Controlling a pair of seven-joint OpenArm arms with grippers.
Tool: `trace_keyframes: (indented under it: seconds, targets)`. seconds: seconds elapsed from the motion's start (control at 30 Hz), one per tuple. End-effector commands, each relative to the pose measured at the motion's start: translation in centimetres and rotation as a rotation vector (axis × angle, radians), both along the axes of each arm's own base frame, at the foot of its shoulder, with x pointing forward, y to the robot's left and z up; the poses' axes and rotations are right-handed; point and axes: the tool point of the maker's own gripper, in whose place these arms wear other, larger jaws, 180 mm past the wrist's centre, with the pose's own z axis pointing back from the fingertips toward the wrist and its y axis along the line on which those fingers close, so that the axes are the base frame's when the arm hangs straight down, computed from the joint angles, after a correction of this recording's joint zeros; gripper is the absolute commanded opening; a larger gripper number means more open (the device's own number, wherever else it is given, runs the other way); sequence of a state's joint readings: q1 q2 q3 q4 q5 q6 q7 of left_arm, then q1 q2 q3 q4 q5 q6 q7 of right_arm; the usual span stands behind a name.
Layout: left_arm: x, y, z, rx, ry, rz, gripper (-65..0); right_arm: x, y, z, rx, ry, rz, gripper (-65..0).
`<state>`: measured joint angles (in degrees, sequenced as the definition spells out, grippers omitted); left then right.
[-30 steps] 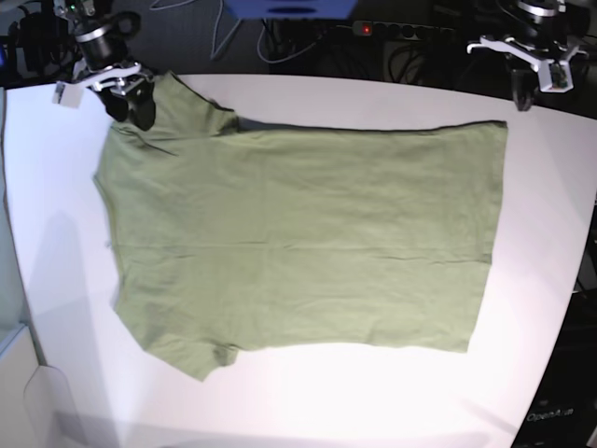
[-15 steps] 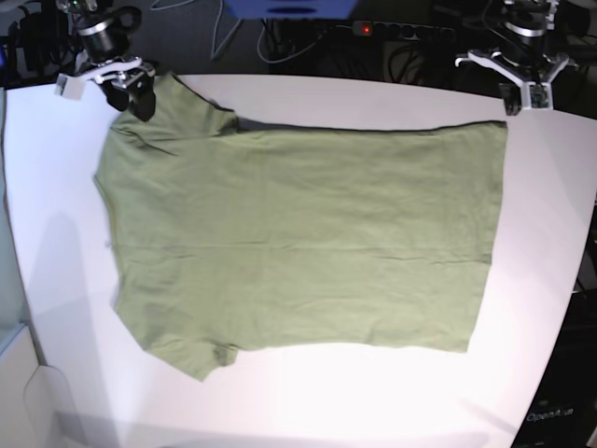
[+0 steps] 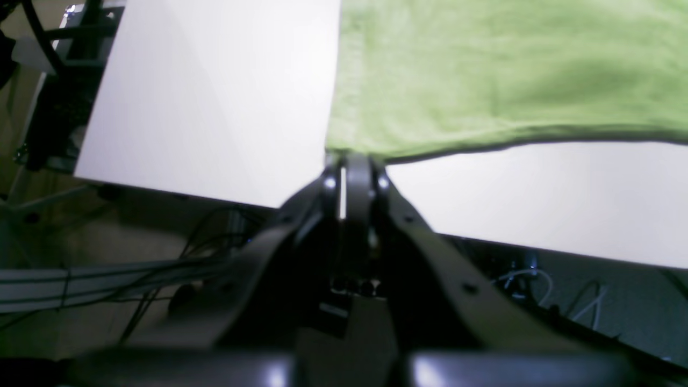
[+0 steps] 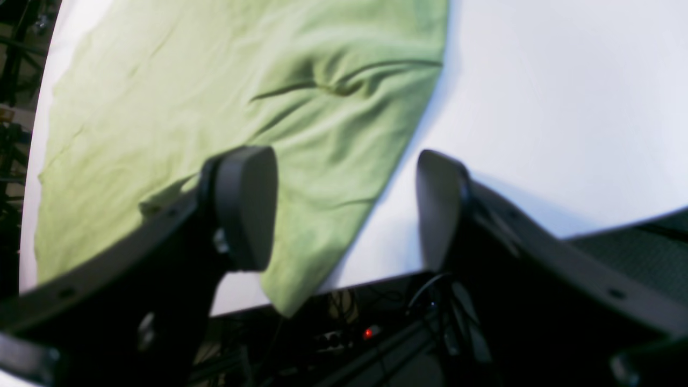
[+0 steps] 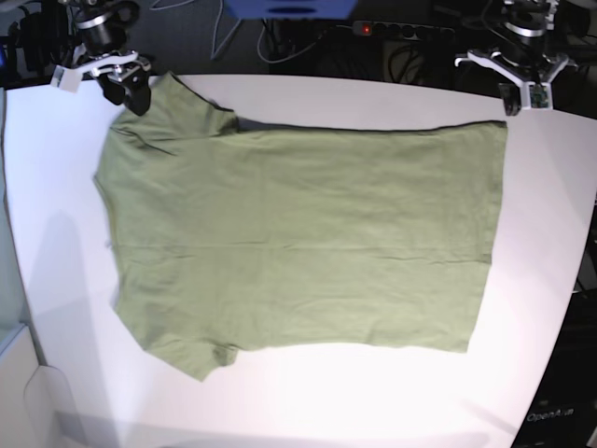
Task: Fold the T-shirt properly
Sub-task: 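Lower the right gripper onto the shirt's shoulder corner and grasp it, then lower the left gripper onto the other shoulder corner and grasp it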
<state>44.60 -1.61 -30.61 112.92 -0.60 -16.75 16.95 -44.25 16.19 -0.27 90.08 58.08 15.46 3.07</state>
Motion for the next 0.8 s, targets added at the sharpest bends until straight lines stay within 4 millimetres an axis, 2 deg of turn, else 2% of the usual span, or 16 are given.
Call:
trace_keyframes:
  seconds: [0.0, 0.3, 0.57, 0.63, 0.77]
  targets:
    - [0.2, 0.2, 0.7, 0.012, -0.026, -0.007, -64.4, -0.8, 0.7, -0.7, 0.020, 0.045, 0.021, -25.0]
    - [0.1, 0.3, 0.6, 0.017, -0.019, -0.006, -64.4, -0.7, 2.7, -0.8, 0.053, 0.047, 0.060, -25.1]
    - [0.1, 0.3, 0.6, 0.017, -0.019, -0.006, -64.4, 0.1, 3.0, -0.7, 0.058, 0.030, 0.068, -26.0]
    - [0.1, 0.3, 0.6, 0.017, -0.019, -0.006, -64.4, 0.3, 3.0, -0.6, 0.058, 0.025, 0.068, -30.5]
    - [0.1, 0.3, 0.6, 0.018, -0.020, -0.007, -64.4, 1.4, 2.9, -0.4, 0.055, 0.002, 0.069, -45.0]
